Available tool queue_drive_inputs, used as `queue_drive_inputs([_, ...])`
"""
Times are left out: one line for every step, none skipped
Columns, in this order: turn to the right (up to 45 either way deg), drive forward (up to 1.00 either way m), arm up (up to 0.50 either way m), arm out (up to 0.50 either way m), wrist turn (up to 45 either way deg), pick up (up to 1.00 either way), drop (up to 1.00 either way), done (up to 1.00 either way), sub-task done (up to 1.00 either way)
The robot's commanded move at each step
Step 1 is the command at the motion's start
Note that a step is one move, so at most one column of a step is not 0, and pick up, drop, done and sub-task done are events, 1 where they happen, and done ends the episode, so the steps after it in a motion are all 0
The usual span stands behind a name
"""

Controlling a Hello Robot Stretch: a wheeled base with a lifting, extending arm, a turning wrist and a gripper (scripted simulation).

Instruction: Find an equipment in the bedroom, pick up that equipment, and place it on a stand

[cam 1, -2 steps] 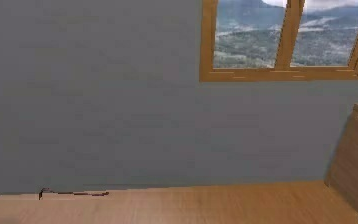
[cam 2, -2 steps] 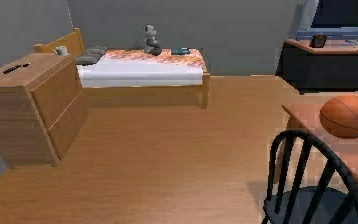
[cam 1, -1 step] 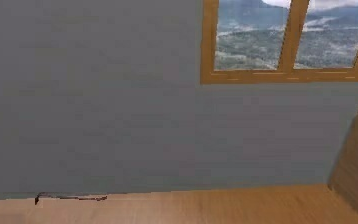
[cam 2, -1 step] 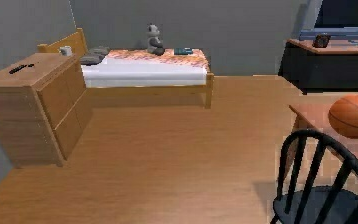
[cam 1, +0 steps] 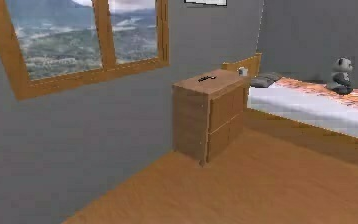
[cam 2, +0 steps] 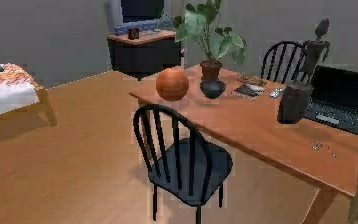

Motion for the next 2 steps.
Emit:
queue_drive_inputs([39.0,0.00,0.00,0.00,0.0,0.00,0.00,0.00,0.00])
queue_drive_inputs([0.0,0.40,0.00,0.00,0.0,0.00,0.00,0.00,0.00])
